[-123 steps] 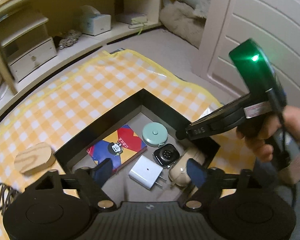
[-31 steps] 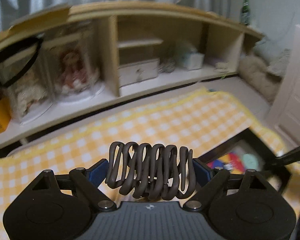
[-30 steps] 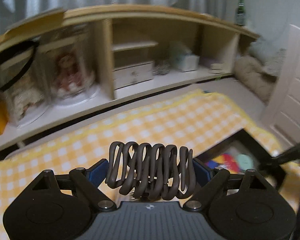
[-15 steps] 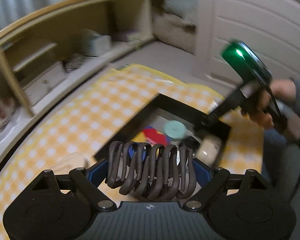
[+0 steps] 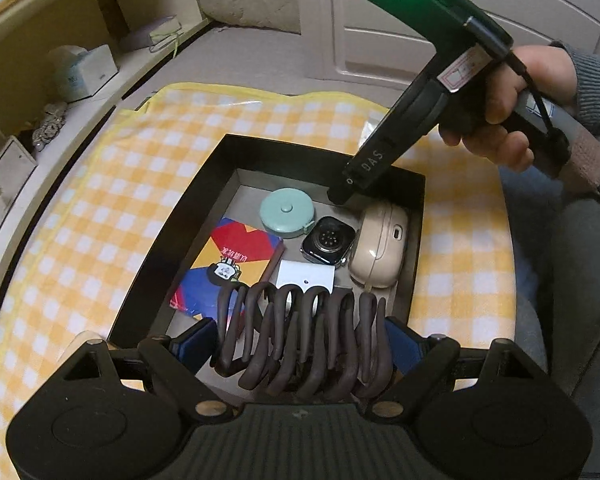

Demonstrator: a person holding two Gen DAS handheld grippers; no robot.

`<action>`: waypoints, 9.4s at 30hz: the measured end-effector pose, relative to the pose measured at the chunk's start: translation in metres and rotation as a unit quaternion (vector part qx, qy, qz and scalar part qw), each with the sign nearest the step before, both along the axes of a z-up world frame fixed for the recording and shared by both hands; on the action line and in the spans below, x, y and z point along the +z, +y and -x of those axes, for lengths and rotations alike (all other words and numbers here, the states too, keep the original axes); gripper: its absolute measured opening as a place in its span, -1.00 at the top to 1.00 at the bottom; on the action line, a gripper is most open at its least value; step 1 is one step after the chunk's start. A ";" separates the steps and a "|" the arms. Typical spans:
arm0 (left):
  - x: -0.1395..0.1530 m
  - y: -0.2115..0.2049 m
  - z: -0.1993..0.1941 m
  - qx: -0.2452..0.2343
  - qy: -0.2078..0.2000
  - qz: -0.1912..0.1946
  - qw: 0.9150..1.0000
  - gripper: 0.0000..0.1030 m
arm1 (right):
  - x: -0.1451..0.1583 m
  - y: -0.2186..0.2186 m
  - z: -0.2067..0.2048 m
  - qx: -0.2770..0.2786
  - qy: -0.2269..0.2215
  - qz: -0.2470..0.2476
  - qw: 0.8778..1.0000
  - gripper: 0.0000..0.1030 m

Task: Organize rigid objects
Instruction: 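Carry the coiled cable into the black box and open the left tool, then move the left tool to the black plug charger on the cloth, then close the left tool on the black plug charger, then carry the black charger into the box and open the left tool, then move the left tool to the wooden oval block and close on it, then carry the wooden block into the box and lower it onto the card box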

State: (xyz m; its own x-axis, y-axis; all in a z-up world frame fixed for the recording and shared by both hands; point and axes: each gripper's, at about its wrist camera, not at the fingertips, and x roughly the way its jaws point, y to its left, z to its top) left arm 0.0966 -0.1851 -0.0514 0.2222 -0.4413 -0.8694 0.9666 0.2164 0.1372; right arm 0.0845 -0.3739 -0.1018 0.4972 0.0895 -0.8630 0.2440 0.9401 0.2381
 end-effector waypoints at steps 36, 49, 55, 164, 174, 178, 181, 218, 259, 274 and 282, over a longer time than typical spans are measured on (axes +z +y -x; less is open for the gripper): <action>0.030 0.017 -0.001 0.071 0.050 0.070 0.994 -0.96 | 0.000 0.000 0.000 0.000 0.000 0.000 1.000 0.82; 0.084 0.057 0.006 0.203 0.019 0.202 0.958 -1.00 | -0.001 0.000 0.000 0.000 0.000 0.000 1.000 0.83; 0.098 0.081 -0.012 0.293 -0.005 0.245 0.924 -1.00 | -0.001 0.000 0.000 0.000 0.000 0.000 1.000 0.83; -0.021 -0.063 -0.074 0.449 0.148 0.256 0.843 -0.64 | -0.001 0.000 0.002 0.006 0.000 -0.001 1.000 0.82; -0.015 -0.052 -0.070 0.439 0.144 0.236 0.855 -0.64 | -0.002 0.001 0.001 0.006 0.001 0.000 1.000 0.82; -0.012 -0.048 -0.064 0.431 0.141 0.225 0.863 -0.64 | -0.002 0.001 0.001 0.006 0.000 -0.001 1.000 0.82; -0.009 -0.044 -0.059 0.425 0.134 0.213 0.870 -0.64 | -0.002 0.001 0.001 0.006 0.000 -0.001 1.000 0.82; 0.055 0.011 0.001 0.360 0.042 0.198 0.911 -1.00 | -0.003 0.000 0.000 0.005 0.001 0.001 1.000 0.82; -0.023 0.049 -0.177 0.403 0.034 0.018 0.915 -0.98 | -0.005 -0.001 -0.004 0.008 0.004 0.008 1.000 0.82; -0.026 0.070 -0.175 0.424 0.019 0.051 0.904 -0.79 | -0.005 -0.001 -0.004 0.008 0.004 0.009 1.000 0.81; 0.021 0.087 -0.145 0.405 0.000 0.132 0.905 -0.79 | -0.005 0.000 -0.003 0.009 0.005 0.010 1.000 0.81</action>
State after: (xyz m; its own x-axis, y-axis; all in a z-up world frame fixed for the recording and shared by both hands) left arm 0.2413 -0.0986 -0.0307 0.5655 -0.3261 -0.7575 0.4771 0.8786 -0.0220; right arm 0.0878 -0.3735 -0.1064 0.4878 0.0812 -0.8692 0.2298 0.9486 0.2177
